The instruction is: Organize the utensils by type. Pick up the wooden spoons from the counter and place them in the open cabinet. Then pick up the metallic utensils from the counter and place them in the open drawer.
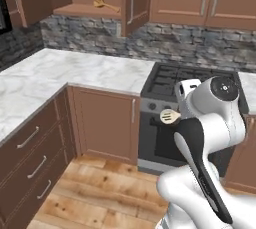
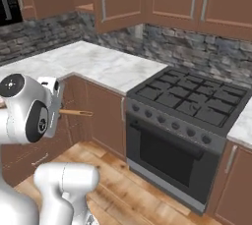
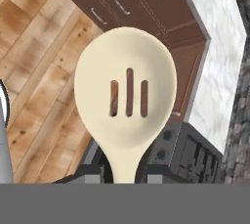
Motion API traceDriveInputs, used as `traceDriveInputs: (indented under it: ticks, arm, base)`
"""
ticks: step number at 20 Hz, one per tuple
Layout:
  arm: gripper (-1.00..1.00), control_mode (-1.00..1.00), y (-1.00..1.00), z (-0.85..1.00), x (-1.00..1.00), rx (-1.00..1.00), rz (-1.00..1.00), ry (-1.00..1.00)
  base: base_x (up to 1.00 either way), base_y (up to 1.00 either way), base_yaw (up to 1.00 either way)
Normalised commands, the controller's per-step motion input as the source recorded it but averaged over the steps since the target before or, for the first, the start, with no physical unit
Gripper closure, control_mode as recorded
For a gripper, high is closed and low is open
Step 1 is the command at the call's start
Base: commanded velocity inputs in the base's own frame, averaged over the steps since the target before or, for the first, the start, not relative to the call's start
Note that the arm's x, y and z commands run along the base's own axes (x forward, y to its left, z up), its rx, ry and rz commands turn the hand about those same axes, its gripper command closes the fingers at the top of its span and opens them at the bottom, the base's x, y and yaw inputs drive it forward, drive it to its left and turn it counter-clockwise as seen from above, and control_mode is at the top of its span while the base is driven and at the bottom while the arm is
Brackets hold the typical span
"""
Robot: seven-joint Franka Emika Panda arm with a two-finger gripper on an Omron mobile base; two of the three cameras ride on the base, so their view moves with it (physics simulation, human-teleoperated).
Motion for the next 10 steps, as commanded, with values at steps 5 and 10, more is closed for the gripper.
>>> traceDriveInputs:
  ticks: [5, 10]
  arm:
    - [1.00, 1.00, 0.00, 0.00, 0.00, 0.00, 0.00, 0.00]
    - [1.00, 1.00, 0.00, 0.00, 0.00, 0.00, 0.00, 0.00]
  base:
    - [0.45, 0.80, -0.06]
    - [0.58, 0.74, -0.21]
